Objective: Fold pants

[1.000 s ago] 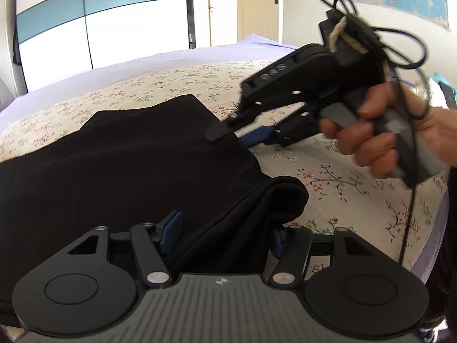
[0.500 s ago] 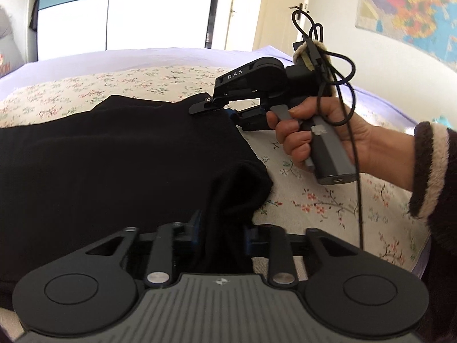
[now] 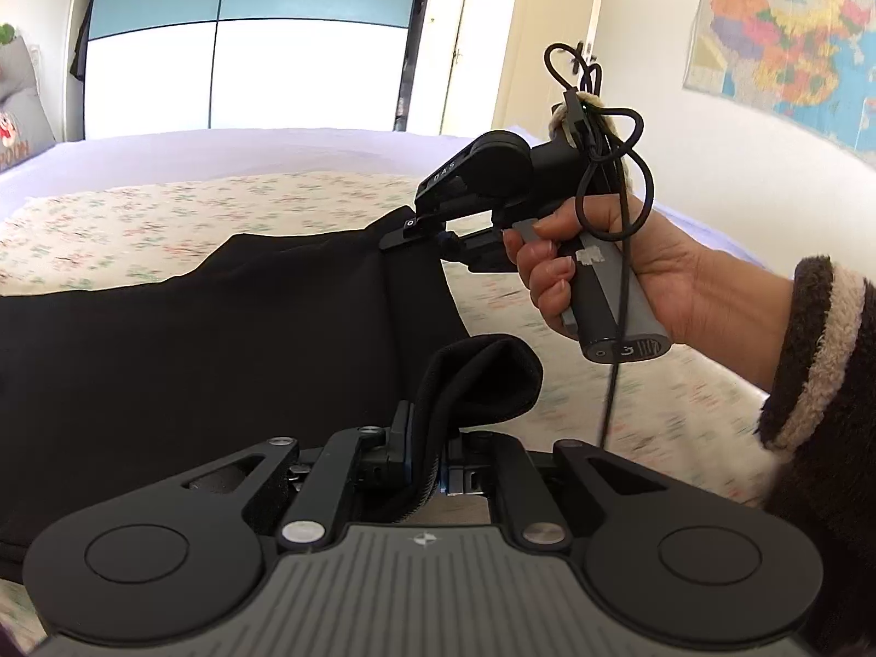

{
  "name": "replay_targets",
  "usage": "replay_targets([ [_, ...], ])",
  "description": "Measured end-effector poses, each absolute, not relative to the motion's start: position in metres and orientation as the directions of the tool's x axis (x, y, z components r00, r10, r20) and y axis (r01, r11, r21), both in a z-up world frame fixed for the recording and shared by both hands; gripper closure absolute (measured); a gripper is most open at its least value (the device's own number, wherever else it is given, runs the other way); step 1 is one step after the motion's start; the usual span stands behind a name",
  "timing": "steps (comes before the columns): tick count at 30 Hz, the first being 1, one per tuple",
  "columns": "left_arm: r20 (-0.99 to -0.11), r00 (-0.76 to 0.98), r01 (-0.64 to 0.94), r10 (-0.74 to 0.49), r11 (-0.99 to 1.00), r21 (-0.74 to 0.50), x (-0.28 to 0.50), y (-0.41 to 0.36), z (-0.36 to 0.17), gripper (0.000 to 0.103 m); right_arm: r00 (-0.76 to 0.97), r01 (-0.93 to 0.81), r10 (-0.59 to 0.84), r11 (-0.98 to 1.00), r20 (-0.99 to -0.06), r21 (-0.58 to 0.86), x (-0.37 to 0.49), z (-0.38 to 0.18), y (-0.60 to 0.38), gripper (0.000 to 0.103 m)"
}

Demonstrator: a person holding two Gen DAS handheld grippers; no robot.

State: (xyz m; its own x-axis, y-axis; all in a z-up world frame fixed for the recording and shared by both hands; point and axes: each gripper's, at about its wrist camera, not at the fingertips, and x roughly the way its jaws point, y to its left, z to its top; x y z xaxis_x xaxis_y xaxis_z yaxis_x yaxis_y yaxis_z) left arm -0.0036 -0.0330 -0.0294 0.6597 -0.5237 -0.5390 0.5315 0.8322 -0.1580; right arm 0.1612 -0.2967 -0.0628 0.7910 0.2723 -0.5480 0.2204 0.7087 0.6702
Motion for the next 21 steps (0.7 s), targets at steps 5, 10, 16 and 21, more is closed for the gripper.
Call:
replay_targets([
  [5, -0.512, 0.623, 0.566, -0.591, 0.793, -0.227, -0.029, -0.084, -0.022, 0.051, 0.791, 0.281, 0.215, 0.705, -0.573, 0.652, 0.126, -0.042, -0.338, 0.099],
  [10, -0.527, 0.555, 0.640, -0.644, 0.735, -0.224, -0.044, -0.124, -0.019, 0.049, 0.787, 0.351, 0.164, 0.673, -0.594, 0.651, 0.088, -0.033, -0.390, 0.099],
  [16, -0.526, 0.546, 0.700, -0.652, 0.700, -0.140, -0.056, -0.106, -0.021, 0.006, 0.773, 0.389, 0.161, 0.643, -0.614, 0.659, 0.047, -0.049, -0.434, 0.097],
  [21, -0.548, 0.660, 0.554, -0.514, 0.826, -0.107, -0.038, -0.054, -0.025, 0.001, 0.795, 0.350, 0.209, 0.609, -0.570, 0.712, 0.029, -0.065, -0.448, 0.090],
])
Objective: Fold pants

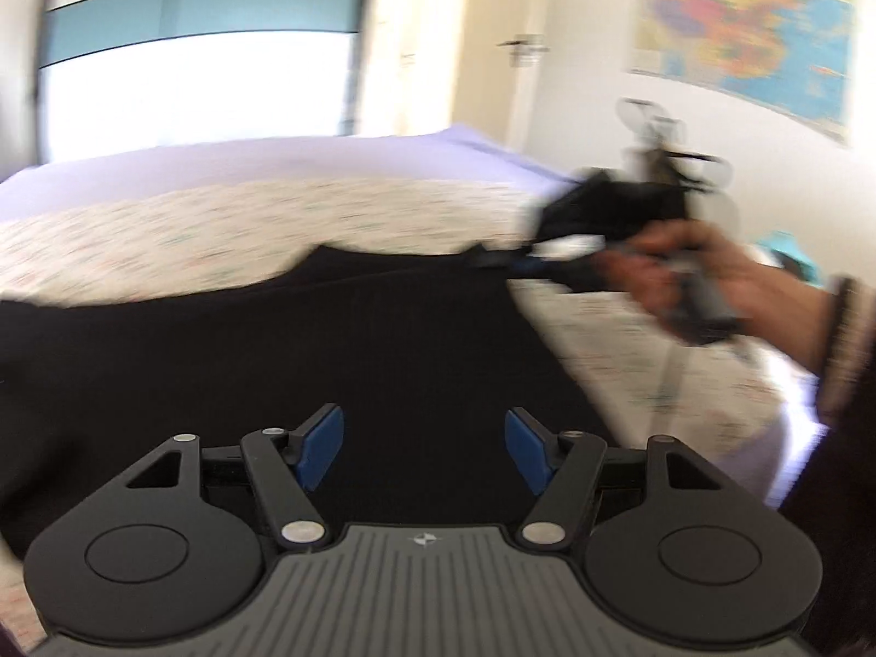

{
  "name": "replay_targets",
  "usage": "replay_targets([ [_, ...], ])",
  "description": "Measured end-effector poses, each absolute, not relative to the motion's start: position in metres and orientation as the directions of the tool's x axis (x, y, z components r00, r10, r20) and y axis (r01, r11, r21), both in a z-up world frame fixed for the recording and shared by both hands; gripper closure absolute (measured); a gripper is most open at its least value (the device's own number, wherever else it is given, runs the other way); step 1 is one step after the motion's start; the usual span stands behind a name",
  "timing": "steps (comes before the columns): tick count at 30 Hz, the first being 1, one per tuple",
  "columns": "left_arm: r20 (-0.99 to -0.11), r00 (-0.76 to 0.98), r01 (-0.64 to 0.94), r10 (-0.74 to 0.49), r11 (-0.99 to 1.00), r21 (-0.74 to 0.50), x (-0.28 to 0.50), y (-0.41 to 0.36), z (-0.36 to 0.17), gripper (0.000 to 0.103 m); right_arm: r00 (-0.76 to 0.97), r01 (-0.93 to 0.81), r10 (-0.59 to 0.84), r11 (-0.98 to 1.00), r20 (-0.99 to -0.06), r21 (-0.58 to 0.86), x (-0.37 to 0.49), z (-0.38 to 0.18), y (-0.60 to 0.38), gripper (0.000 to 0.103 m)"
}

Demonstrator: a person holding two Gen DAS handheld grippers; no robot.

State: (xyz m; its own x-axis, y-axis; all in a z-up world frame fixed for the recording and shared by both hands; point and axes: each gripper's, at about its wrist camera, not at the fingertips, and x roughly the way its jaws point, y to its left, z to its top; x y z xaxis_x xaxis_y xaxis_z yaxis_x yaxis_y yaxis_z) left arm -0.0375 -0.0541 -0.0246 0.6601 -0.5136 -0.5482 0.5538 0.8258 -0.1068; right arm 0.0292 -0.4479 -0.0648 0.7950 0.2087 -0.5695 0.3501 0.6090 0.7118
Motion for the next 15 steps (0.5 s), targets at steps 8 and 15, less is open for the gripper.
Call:
replay_targets([
  [8, -0.611, 0.775, 0.165, -0.161, 0.985, -0.049, 0.025, 0.018, -0.046, 0.007, 0.769, 0.328, 0.239, 0.649, -0.593, 0.686, 0.019, -0.064, -0.448, 0.086],
  [15, -0.586, 0.810, -0.026, -0.020, 0.997, -0.069, 0.032, 0.037, -0.039, 0.006, 0.742, 0.292, 0.245, 0.719, -0.624, 0.630, 0.024, -0.060, -0.422, 0.086],
])
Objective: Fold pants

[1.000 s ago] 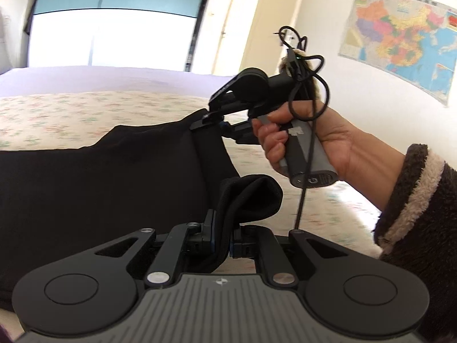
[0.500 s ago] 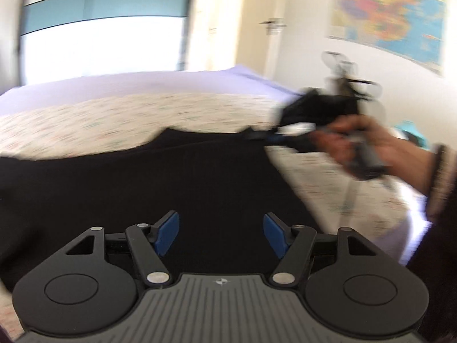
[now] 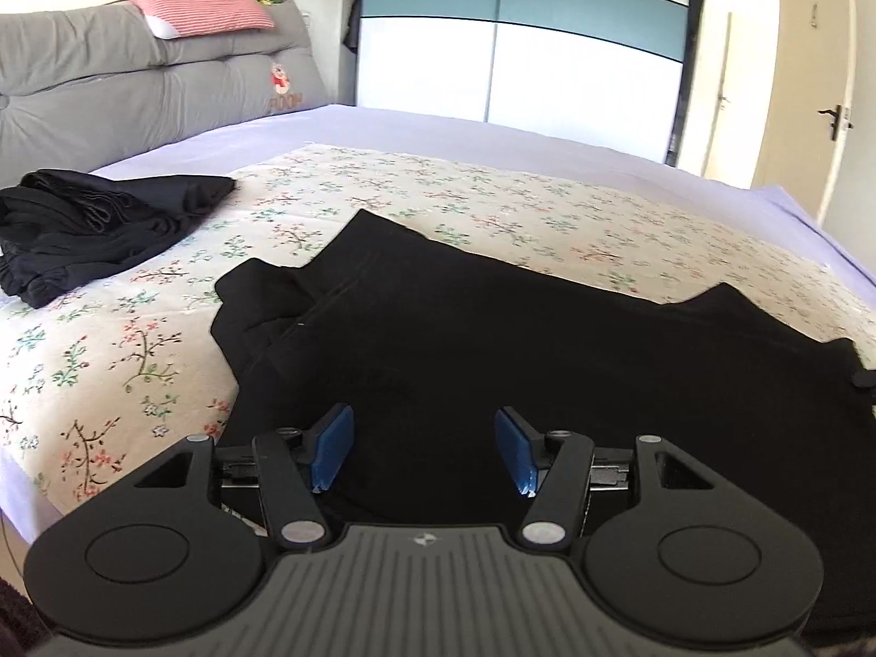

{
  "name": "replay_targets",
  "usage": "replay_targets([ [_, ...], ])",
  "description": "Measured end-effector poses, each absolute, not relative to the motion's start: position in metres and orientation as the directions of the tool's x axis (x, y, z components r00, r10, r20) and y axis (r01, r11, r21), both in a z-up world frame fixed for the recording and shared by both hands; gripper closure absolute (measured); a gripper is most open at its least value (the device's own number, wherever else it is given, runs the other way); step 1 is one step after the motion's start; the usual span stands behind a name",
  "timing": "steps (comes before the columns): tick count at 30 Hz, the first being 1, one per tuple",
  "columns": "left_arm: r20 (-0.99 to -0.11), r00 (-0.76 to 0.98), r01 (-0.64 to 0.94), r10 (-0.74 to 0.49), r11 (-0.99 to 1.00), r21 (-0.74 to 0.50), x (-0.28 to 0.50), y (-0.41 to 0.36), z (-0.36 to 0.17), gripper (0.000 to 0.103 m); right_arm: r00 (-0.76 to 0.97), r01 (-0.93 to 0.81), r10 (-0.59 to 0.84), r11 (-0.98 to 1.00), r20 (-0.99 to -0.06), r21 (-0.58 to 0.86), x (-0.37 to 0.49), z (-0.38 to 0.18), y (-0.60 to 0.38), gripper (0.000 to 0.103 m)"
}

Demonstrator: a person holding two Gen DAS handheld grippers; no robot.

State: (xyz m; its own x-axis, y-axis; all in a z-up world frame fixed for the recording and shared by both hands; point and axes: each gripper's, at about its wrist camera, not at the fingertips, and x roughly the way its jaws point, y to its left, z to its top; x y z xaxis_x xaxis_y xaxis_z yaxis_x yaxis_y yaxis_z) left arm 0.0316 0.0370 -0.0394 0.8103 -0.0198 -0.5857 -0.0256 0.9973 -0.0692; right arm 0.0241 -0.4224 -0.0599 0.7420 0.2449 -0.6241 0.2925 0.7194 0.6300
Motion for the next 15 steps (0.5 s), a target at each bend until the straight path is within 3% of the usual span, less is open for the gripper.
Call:
replay_targets([
  [10, -0.580, 0.726, 0.424, -0.370, 0.905, -0.046, -0.021, -0.057, -0.043, 0.000, 0.731, 0.324, 0.269, 0.673, -0.628, 0.665, 0.022, -0.062, -0.437, 0.081],
  [15, -0.577, 0.632, 0.604, -0.517, 0.795, -0.051, -0.038, -0.106, -0.049, 0.000, 0.708, 0.338, 0.280, 0.672, -0.649, 0.659, 0.015, -0.064, -0.441, 0.063],
])
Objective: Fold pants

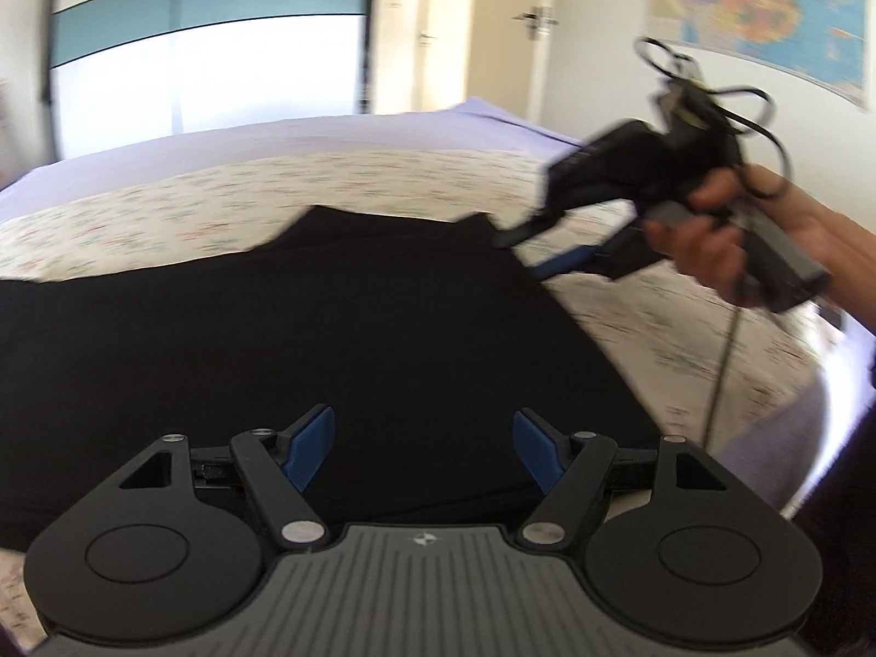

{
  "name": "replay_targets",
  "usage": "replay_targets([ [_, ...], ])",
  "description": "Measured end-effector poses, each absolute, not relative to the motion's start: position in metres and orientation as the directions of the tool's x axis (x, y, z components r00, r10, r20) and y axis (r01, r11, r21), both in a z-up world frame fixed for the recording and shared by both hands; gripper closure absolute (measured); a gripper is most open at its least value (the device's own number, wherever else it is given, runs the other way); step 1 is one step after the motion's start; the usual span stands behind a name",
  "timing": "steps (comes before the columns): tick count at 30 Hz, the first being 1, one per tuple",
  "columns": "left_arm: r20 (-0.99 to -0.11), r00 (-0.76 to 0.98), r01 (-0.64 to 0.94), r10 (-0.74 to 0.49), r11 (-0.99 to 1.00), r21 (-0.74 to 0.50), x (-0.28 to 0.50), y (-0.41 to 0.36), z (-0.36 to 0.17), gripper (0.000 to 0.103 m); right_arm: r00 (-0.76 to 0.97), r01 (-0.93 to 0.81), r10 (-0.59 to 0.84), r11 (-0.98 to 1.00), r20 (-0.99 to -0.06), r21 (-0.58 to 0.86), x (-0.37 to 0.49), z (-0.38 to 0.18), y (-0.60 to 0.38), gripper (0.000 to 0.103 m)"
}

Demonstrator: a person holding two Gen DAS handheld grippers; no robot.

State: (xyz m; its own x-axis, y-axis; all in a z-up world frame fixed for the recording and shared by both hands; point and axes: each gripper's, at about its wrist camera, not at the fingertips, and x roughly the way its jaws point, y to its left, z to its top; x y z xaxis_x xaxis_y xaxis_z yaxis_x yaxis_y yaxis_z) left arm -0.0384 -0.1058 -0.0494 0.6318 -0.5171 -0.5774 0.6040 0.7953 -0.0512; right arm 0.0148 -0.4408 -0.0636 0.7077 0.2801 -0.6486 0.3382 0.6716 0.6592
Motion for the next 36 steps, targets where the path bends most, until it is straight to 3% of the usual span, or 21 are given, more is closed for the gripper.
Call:
replay_targets([
  [11, -0.577, 0.507, 0.761, -0.641, 0.647, -0.050, -0.055, -0.147, -0.060, 0.000, 0.563, 0.223, 0.469, 0.707, -0.681, 0.671, -0.027, -0.072, -0.417, 0.063],
  [16, -0.584, 0.474, 0.801, -0.659, 0.598, -0.025, -0.065, -0.166, -0.067, 0.000, 0.471, 0.146, 0.597, 0.674, -0.650, 0.724, -0.053, -0.078, -0.402, 0.063],
  [20, -0.567, 0.534, 0.786, -0.627, 0.616, 0.059, -0.073, -0.182, -0.070, 0.000, 0.469, 0.115, 0.652, 0.624, -0.596, 0.773, -0.065, -0.074, -0.404, 0.063],
  [23, -0.530, 0.665, 0.704, -0.525, 0.678, 0.212, -0.076, -0.195, -0.074, 0.000, 0.495, 0.090, 0.682, 0.576, -0.538, 0.813, -0.069, -0.066, -0.413, 0.063],
  [26, -0.519, 0.716, 0.653, -0.467, 0.712, 0.260, -0.073, -0.200, -0.077, 0.002, 0.513, 0.062, 0.681, 0.577, -0.522, 0.814, -0.068, -0.056, -0.416, 0.063],
  [28, -0.521, 0.721, 0.640, -0.456, 0.726, 0.252, -0.072, -0.200, -0.078, 0.010, 0.520, 0.064, 0.668, 0.591, -0.533, 0.804, -0.068, -0.053, -0.414, 0.063],
  [32, -0.516, 0.721, 0.642, -0.462, 0.725, 0.249, -0.074, -0.196, -0.074, 0.026, 0.550, 0.126, 0.550, 0.689, -0.628, 0.714, -0.063, -0.050, -0.416, 0.063],
  [36, -0.538, 0.712, 0.629, -0.452, 0.750, 0.203, -0.071, -0.196, -0.074, 0.032, 0.590, 0.194, 0.416, 0.759, -0.692, 0.621, -0.053, -0.055, -0.421, 0.063],
])
